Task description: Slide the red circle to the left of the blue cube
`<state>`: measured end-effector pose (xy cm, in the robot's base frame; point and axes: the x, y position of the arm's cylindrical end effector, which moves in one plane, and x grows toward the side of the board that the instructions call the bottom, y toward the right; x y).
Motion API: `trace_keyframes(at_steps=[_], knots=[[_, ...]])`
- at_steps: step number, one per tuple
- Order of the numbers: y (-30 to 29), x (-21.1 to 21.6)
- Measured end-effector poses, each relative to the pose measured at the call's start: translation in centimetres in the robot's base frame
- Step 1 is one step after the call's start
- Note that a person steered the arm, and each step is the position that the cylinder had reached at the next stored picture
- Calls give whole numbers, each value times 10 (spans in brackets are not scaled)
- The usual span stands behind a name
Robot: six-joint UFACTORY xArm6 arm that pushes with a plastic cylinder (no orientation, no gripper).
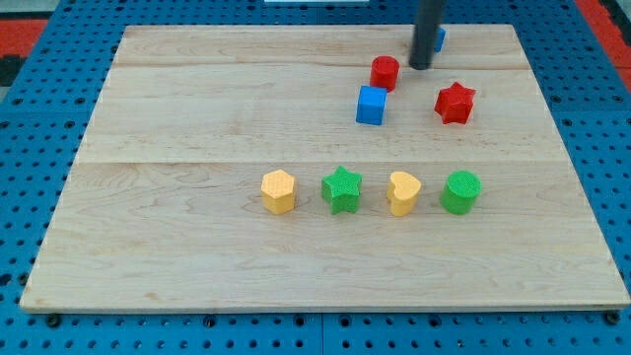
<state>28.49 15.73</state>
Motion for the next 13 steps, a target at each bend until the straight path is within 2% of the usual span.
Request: trace_keyframes(at_steps=[1,5,6,7,8,10,11,12,13], knots=[[-19,16],[-174,2],[-149,-5],[-107,-34],[-108,-47],[-176,-47],[-201,-31],[-201,10],[-206,35]])
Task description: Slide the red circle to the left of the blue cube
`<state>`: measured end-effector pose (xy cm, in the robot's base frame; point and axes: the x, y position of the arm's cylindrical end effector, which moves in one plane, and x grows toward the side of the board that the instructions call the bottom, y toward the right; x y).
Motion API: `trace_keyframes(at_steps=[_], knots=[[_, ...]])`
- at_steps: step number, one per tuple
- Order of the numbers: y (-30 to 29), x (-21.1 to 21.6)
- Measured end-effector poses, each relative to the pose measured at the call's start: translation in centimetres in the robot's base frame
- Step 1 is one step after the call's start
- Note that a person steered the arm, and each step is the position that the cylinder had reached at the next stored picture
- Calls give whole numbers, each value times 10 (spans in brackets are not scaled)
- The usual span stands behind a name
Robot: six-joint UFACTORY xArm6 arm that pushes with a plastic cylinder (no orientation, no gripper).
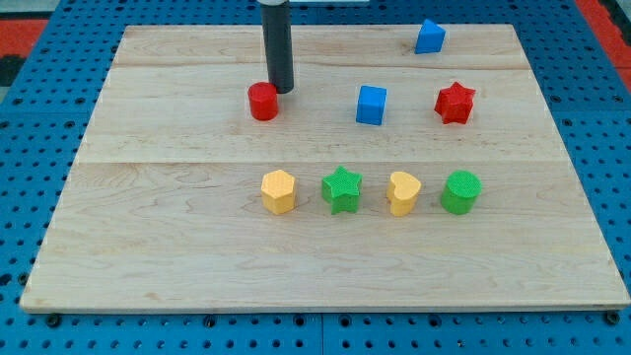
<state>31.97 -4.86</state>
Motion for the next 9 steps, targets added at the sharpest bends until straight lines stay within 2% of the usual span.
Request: trace_keyframes(at_steps=[1,2,3,5,6,7,8,9], knots=[[-14,-29],[-71,-29],[-80,0],[-65,16],[-16,25],[4,29],[-20,62],[6,80]])
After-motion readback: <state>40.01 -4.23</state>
